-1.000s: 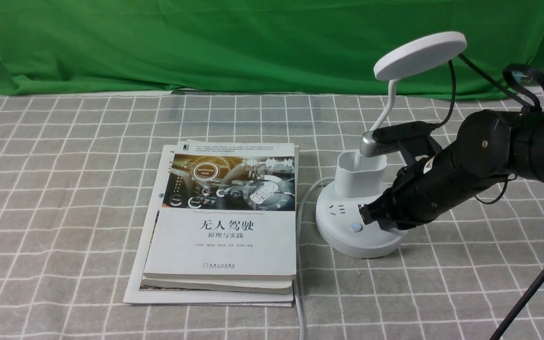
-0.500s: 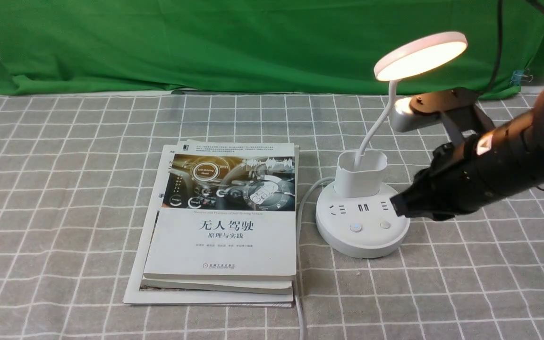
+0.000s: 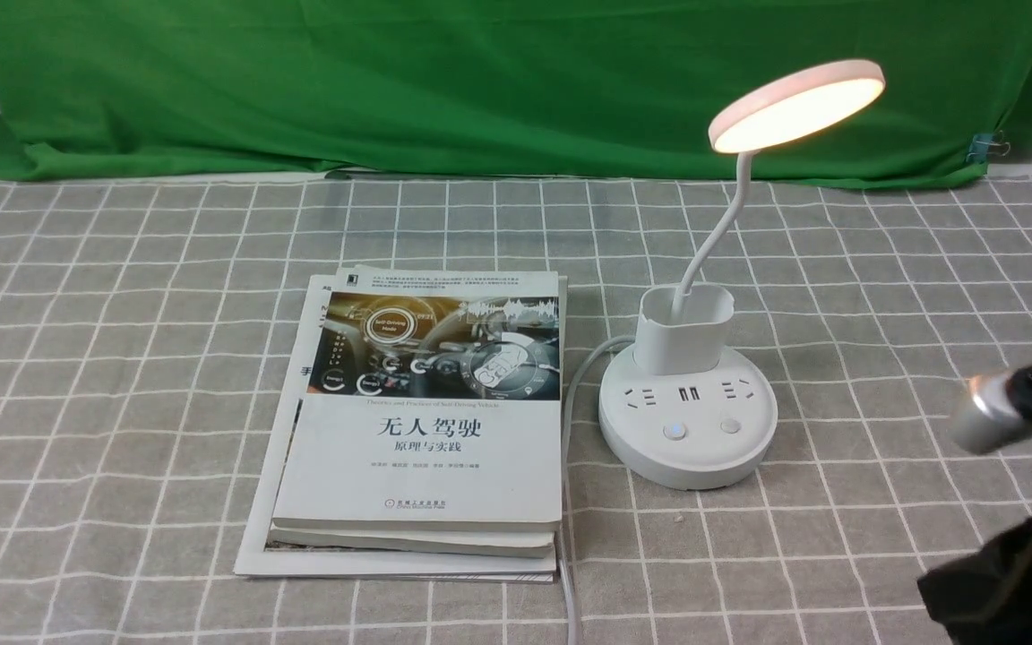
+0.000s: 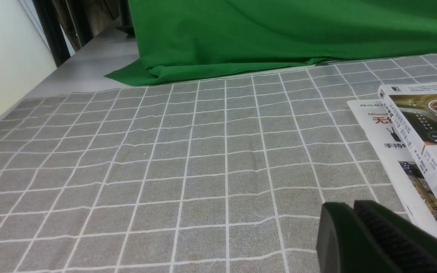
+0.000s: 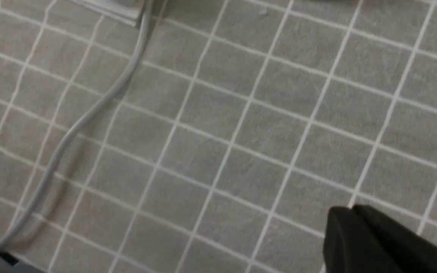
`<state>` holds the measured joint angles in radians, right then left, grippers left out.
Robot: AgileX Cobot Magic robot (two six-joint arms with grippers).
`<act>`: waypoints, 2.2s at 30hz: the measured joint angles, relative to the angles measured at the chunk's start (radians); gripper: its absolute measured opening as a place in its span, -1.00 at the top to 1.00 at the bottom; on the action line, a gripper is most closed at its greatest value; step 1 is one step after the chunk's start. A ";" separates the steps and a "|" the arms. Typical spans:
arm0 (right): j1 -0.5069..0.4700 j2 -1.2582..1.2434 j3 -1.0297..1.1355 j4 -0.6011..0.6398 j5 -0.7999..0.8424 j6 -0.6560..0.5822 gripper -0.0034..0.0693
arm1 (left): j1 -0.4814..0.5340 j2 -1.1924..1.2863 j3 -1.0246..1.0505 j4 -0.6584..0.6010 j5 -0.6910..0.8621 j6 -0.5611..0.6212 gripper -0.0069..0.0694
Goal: Turn on the desk lamp on the grey coffee tablecloth with your hand.
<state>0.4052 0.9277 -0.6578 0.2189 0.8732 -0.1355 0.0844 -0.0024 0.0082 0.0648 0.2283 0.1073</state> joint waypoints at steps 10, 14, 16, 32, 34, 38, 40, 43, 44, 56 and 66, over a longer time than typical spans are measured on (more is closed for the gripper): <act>0.000 -0.183 0.002 0.013 0.031 0.012 0.77 | 0.000 0.000 0.000 0.000 0.000 0.000 0.77; -0.002 -0.259 0.019 -0.012 -0.067 0.017 0.84 | 0.000 0.000 0.000 0.000 0.000 0.000 0.77; -0.014 -0.291 0.045 -0.023 -0.124 0.013 0.84 | 0.000 0.000 0.000 0.000 0.000 0.000 0.77; -0.287 -0.861 0.651 -0.050 -0.657 -0.144 0.83 | 0.000 0.000 0.000 0.000 0.000 0.000 0.77; -0.289 -0.886 0.663 -0.050 -0.658 -0.144 0.83 | 0.000 0.000 0.000 0.000 0.000 0.000 0.77; -0.289 -0.924 0.665 -0.060 -0.635 -0.144 0.83 | 0.000 0.000 0.000 0.000 0.000 -0.001 0.77; -0.291 -0.926 0.665 -0.071 -0.632 -0.144 0.83 | 0.000 0.000 0.000 0.000 0.000 0.000 0.77; -0.299 -0.926 0.665 -0.074 -0.627 -0.144 0.83 | 0.000 0.000 0.000 0.000 0.000 0.000 0.77; -0.308 -0.926 0.665 -0.075 -0.627 -0.144 0.83 | 0.000 0.000 0.000 0.000 0.000 0.000 0.77; -0.331 -0.926 0.665 -0.075 -0.626 -0.144 0.83 | 0.000 0.000 0.000 0.000 0.000 0.000 0.77; -0.331 -0.926 0.665 -0.075 -0.626 -0.144 0.80 | 0.000 0.000 0.000 0.000 0.000 0.000 0.77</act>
<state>0.0739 0.0014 0.0074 0.1437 0.2469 -0.2795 0.0844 -0.0024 0.0082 0.0648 0.2283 0.1073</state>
